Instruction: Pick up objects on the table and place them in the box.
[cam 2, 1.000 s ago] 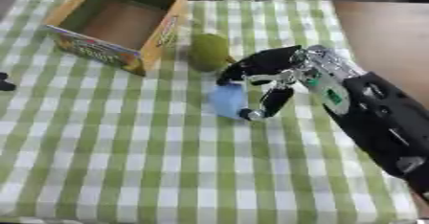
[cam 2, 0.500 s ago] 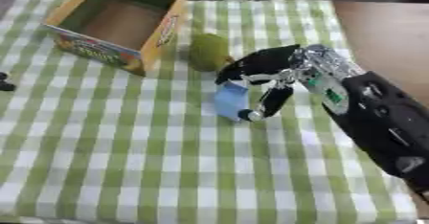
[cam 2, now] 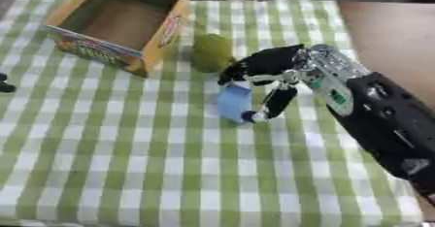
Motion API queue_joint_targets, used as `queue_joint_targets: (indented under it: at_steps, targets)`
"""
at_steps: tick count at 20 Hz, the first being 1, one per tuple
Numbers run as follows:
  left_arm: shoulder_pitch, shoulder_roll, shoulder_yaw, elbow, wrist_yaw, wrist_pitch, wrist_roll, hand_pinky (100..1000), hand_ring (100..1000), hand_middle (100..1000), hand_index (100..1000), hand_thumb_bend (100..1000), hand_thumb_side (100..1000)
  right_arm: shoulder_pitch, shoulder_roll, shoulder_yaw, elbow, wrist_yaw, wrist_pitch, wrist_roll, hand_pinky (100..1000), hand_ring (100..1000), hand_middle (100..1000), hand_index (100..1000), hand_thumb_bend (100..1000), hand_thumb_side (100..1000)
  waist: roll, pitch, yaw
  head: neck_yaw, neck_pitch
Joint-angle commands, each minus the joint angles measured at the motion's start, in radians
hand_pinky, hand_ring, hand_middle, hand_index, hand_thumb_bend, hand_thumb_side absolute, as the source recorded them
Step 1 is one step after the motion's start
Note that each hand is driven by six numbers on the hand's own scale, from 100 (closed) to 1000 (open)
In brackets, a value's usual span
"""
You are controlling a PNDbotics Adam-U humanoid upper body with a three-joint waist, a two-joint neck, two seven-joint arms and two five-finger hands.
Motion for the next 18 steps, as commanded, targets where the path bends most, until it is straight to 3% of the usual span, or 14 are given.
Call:
queue_joint_targets:
  at_steps: [1,6,13,18]
  targets:
    - [-0.009,0.016,0.000,-0.015,-0.003,-0.001,0.002,815,602,616,738,100,855,-0.025,-0.022,-0.010,-0.016,0.007,-0.074,0.074,851,936,952,1000,278,514,0.002,-0.017,0.001,0.000,0.005]
    - [-0.008,0.016,0.001,-0.015,-0.003,-0.001,0.003,814,602,616,738,100,854,-0.024,-0.016,-0.005,0.000,0.011,-0.082,0.085,849,933,935,1000,263,494,0.003,-0.017,0.004,0.000,0.005]
    - [-0.008,0.015,0.000,-0.015,-0.004,-0.001,0.002,814,601,616,738,100,854,-0.024,-0.007,-0.001,0.007,0.009,-0.082,0.091,817,899,809,918,133,241,0.003,-0.015,0.004,0.001,0.005]
    - [-0.008,0.014,0.000,-0.015,-0.004,0.000,0.002,814,601,615,738,100,854,-0.023,0.001,0.001,0.012,0.012,-0.083,0.092,807,885,762,878,108,173,0.003,-0.014,0.005,0.000,0.005]
